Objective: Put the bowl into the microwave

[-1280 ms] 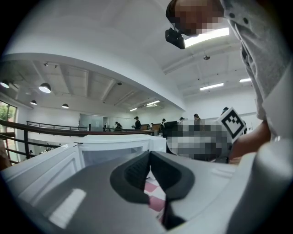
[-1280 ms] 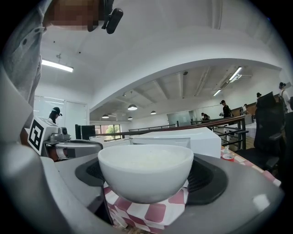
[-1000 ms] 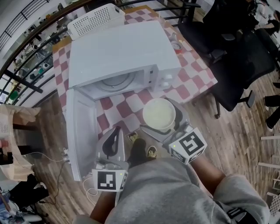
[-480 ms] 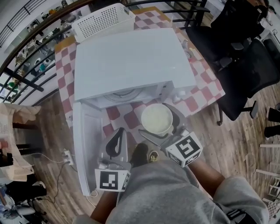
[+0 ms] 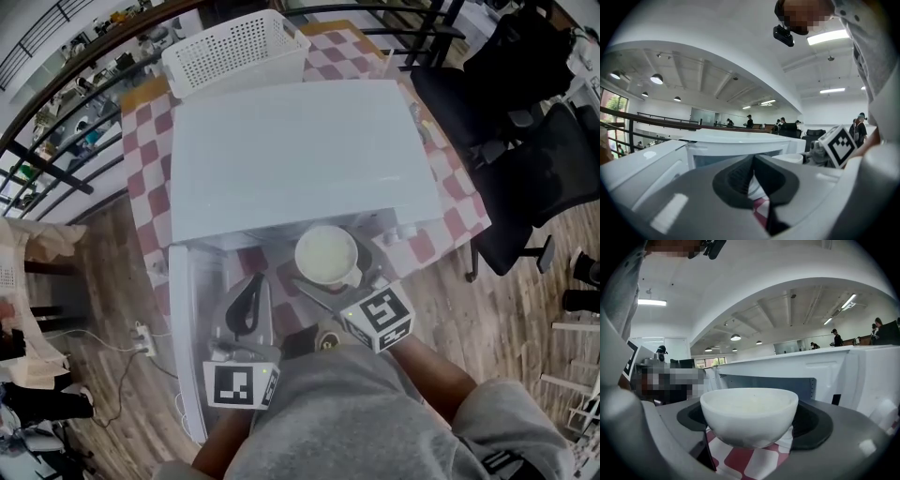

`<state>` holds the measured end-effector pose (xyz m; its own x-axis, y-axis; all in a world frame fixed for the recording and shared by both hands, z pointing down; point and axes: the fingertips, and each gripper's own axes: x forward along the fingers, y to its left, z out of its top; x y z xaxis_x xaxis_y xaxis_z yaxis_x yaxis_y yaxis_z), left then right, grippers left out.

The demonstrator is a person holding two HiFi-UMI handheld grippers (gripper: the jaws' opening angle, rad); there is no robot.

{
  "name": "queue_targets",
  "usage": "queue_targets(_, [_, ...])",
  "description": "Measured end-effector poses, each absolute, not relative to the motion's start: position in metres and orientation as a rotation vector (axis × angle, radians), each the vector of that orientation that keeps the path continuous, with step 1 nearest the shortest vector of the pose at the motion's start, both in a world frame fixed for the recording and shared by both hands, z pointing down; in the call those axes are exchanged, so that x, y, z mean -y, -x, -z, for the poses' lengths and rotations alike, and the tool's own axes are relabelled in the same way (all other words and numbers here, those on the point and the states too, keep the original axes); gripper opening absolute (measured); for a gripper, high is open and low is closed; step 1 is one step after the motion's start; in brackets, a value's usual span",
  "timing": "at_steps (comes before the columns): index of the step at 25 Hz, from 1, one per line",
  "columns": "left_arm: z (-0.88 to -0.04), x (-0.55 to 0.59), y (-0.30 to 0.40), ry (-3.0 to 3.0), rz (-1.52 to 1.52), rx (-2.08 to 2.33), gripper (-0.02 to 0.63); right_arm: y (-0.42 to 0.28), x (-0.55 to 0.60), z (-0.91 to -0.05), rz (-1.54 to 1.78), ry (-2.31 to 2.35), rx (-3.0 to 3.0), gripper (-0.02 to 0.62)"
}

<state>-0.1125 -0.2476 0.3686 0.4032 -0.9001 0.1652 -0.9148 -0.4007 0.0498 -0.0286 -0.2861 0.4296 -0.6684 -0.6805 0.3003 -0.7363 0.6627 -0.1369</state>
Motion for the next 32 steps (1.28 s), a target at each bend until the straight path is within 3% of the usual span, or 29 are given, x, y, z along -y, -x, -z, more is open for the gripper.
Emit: queue_targets(32, [-0.367, 0.312, 0.144, -2.413, -0.157, 1.633, 0.011, 0.084, 0.39, -0.54, -0.437, -1.222, 2.4, 0.52])
